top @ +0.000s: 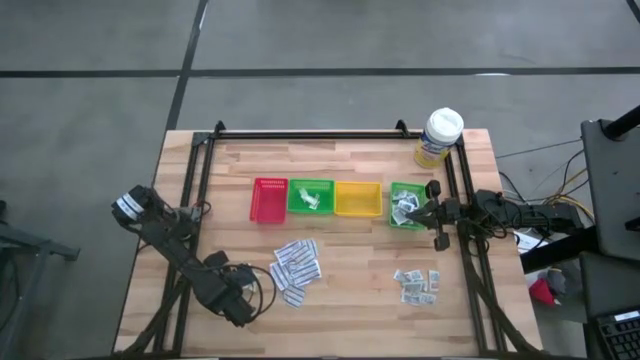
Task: Pick & Place First Aid Supplies
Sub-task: Put the green bandage into the left green bin
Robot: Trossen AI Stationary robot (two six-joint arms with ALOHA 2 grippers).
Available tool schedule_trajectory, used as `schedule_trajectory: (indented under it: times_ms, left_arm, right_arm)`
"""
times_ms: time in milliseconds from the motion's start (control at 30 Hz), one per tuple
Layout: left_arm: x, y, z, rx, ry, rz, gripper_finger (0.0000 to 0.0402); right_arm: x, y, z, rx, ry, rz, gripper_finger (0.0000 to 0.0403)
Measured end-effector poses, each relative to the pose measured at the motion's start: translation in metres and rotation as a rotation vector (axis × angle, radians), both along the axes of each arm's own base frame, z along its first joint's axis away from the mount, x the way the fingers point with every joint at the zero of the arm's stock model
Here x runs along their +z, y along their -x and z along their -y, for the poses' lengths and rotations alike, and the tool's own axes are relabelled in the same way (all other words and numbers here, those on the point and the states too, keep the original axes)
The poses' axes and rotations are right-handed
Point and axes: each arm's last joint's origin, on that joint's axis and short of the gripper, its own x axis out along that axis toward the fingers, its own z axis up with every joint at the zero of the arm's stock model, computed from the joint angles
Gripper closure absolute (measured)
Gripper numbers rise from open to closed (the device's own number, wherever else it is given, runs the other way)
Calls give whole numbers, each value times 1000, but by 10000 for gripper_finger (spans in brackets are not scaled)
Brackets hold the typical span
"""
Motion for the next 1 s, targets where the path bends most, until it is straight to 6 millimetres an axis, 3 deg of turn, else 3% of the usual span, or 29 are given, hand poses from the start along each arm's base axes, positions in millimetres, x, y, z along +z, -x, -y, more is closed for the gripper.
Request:
schedule_trajectory:
  times_ms: [667, 1000]
  left_arm:
    - [-17, 4, -5, 4, 7, 24, 265]
    - [-18, 1, 1, 48, 88, 46, 350]
  right_arm:
    - [0, 0, 0, 0, -4, 0, 394]
    - [0, 0, 0, 0, -7, -2, 394]
